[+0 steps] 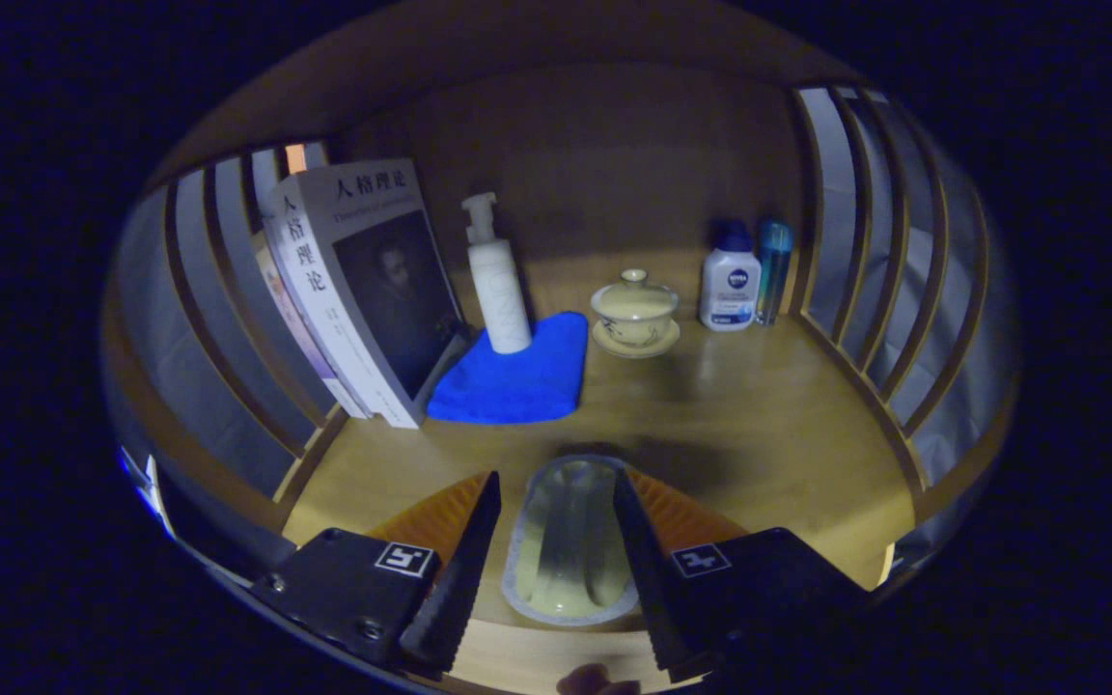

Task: Pull open the drawer, take out the items inside it, and place them on the countertop above the cabinet.

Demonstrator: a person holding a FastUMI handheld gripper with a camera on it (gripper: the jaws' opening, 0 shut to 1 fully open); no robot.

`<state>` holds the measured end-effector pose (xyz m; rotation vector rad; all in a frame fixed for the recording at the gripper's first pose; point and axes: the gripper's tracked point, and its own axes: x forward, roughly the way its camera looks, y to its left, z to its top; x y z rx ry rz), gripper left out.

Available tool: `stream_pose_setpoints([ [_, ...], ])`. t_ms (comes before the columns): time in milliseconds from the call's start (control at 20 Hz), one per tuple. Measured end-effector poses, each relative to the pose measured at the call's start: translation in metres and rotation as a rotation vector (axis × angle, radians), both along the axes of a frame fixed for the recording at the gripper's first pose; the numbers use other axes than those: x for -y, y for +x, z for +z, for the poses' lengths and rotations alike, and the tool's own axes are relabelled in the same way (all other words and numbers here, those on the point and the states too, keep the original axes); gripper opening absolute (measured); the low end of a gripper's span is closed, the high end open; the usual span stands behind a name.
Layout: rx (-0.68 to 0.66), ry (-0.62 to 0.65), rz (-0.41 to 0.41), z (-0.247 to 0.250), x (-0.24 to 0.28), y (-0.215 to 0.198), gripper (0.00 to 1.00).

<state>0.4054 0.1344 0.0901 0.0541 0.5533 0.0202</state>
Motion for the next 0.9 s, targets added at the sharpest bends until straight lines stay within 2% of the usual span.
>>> stream_pose_setpoints([
  [150, 0.115, -0.095, -0.009, 0.024, 0.007, -0.002, 0.75],
  [200, 0.17, -0.124, -0.011, 0.048, 0.008, -0.02, 0.75],
  [250, 0.224, -0.143, 0.012, 0.045, 0.006, -0.012, 0.75],
  [350, 0.321, -0.162, 0.065, 0.063, -0.008, -0.036, 0.76],
  [500, 0.444, -0.15, 0.115, 0.077, -0.023, -0.086, 0.88],
  [600, 0.508, -0.14, 0.145, 0.077, -0.03, -0.118, 1.0],
  [750, 0.559, -0.15, 0.158, 0.06, -0.034, -0.164, 1.0],
  [900, 0.591, -0.178, 0.109, 0.031, -0.027, -0.201, 1.0],
])
